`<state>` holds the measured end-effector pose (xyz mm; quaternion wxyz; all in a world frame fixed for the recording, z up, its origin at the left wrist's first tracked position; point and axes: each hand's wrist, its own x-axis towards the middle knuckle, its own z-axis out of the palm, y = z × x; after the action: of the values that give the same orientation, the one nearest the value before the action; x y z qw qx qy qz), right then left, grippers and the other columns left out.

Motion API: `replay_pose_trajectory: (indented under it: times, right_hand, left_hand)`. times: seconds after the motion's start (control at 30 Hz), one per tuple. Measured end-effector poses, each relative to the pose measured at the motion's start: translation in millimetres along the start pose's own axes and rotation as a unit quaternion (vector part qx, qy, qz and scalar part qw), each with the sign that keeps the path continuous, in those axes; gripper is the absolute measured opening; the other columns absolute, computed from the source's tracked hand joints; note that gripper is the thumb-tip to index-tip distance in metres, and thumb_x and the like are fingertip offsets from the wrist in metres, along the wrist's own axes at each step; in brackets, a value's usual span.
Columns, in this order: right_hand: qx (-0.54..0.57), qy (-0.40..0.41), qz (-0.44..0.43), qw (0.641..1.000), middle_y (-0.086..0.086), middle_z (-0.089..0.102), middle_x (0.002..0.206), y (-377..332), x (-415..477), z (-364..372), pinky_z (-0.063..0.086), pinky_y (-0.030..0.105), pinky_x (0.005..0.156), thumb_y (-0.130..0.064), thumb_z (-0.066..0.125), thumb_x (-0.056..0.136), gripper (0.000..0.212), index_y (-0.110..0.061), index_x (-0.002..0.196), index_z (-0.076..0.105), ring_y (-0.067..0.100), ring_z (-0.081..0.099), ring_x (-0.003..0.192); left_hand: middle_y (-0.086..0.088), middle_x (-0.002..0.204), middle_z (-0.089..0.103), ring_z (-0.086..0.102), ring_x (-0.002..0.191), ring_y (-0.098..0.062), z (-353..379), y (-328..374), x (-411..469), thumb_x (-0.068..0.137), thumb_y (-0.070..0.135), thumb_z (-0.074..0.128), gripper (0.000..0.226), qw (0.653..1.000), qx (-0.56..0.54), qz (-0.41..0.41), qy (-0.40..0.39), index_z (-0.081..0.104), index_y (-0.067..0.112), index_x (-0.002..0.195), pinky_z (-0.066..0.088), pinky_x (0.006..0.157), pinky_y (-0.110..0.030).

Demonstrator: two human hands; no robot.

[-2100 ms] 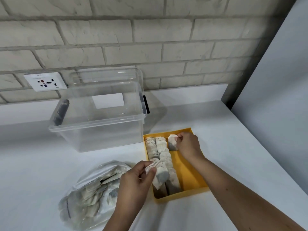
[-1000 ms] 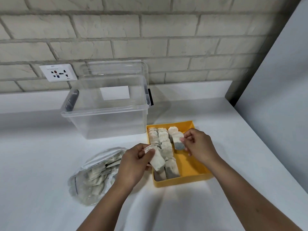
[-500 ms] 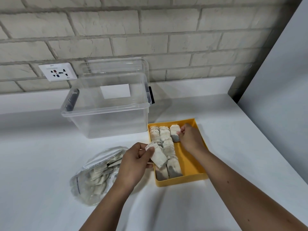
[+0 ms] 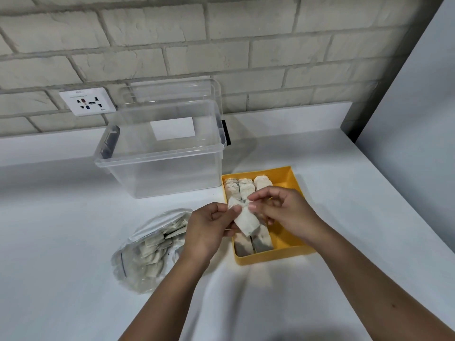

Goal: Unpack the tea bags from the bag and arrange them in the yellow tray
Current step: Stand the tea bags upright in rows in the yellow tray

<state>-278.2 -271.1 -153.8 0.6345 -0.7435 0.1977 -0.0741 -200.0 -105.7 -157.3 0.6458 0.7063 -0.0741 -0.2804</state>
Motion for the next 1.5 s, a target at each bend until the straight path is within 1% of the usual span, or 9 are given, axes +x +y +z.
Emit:
replay_pose_trajectory:
  times: [0.17,0.37,0.63,0.9,1.07,1.23,1.3,1.4,1.5]
  right_hand:
    - [-0.028,0.009,-0.004,1.0,-0.001,0.066,0.074,-3.0,-11.6,4.7,0.045,0.016,0.052,-0.016,0.08,0.077,0.02,-0.016,0.095,0.072,0.001,0.051,0.048]
    - [0.002,0.03,-0.002,1.0,-0.005,0.063,0.056,3.0,-11.3,0.9,0.047,0.021,0.049,-0.012,0.078,0.078,0.011,-0.012,0.085,0.07,0.008,0.053,0.046]
    - [0.024,0.073,-0.046,0.996,0.003,0.066,0.063,3.5,-13.2,3.1,0.05,0.022,0.05,-0.008,0.075,0.081,0.009,-0.005,0.088,0.07,0.011,0.058,0.048]
    - [-0.047,0.06,-0.063,0.995,0.0,0.066,0.083,-0.5,-18.8,12.5,0.054,0.024,0.055,-0.018,0.084,0.072,0.028,-0.026,0.096,0.071,0.012,0.06,0.056]
    - [-0.023,0.045,-0.062,0.997,-0.001,0.065,0.079,0.2,-19.7,11.6,0.056,0.025,0.058,-0.014,0.082,0.073,0.029,-0.027,0.097,0.072,0.013,0.062,0.058]
    - [-0.011,0.046,-0.055,0.997,-0.003,0.062,0.07,0.6,-19.4,7.9,0.054,0.025,0.057,-0.009,0.081,0.074,0.026,-0.021,0.096,0.073,0.011,0.06,0.055]
    - [-0.047,0.081,-0.051,0.994,-0.006,0.062,0.07,3.0,-16.0,-0.5,0.052,0.023,0.061,-0.011,0.081,0.075,0.025,-0.021,0.097,0.073,0.009,0.06,0.055]
    - [-0.216,0.166,-0.018,0.962,-0.008,0.065,0.077,9.7,-6.0,-23.0,0.052,0.023,0.072,-0.024,0.079,0.078,0.021,-0.02,0.098,0.072,0.009,0.063,0.068]
    - [-0.303,0.142,0.033,0.942,0.001,0.07,0.086,19.3,8.3,-32.8,0.055,0.035,0.081,-0.027,0.075,0.083,0.017,-0.015,0.093,0.069,0.02,0.067,0.078]
  left_hand:
    - [0.0,0.063,0.072,0.067,0.058,-0.01,6.2,1.3,-4.8,0.087,0.019,0.075,0.015,1.0,0.001,0.003,-0.022,0.072,0.005,0.091,0.061,0.067,-0.029]
    - [-0.001,0.066,0.073,0.07,0.061,-0.011,7.7,6.2,-7.8,0.095,0.02,0.065,0.016,0.999,-0.036,-0.012,-0.032,0.074,0.006,0.093,0.06,0.064,-0.025]
    - [-0.013,0.082,0.075,0.074,0.066,-0.018,7.2,11.6,-8.8,0.096,0.018,0.063,0.018,0.992,-0.112,-0.059,-0.027,0.073,0.003,0.095,0.059,0.057,-0.024]
    - [-0.014,0.085,0.075,0.073,0.066,-0.021,8.2,10.0,-8.8,0.095,0.019,0.064,0.02,0.99,-0.114,-0.078,-0.027,0.074,0.001,0.098,0.062,0.062,-0.029]
    - [-0.012,0.079,0.075,0.073,0.063,-0.021,7.2,14.0,-10.9,0.095,0.015,0.062,0.014,0.985,-0.136,-0.098,-0.03,0.071,0.005,0.093,0.061,0.057,-0.028]
    - [-0.019,0.092,0.076,0.075,0.071,-0.025,8.6,10.9,-9.9,0.094,0.016,0.064,0.015,0.985,-0.144,-0.098,-0.023,0.071,0.004,0.098,0.063,0.063,-0.031]
    - [-0.017,0.088,0.077,0.075,0.071,-0.024,9.4,9.1,-8.1,0.094,0.016,0.064,0.016,0.988,-0.134,-0.076,-0.013,0.073,0.003,0.095,0.063,0.067,-0.03]
    - [-0.013,0.079,0.076,0.073,0.065,-0.019,7.3,6.5,-6.0,0.095,0.013,0.062,0.017,0.993,-0.106,-0.04,0.006,0.075,0.003,0.089,0.059,0.06,-0.025]
    - [-0.014,0.078,0.076,0.073,0.066,-0.019,4.8,1.2,-4.0,0.096,0.011,0.061,0.017,0.996,-0.088,-0.032,0.011,0.076,0.004,0.089,0.058,0.059,-0.023]
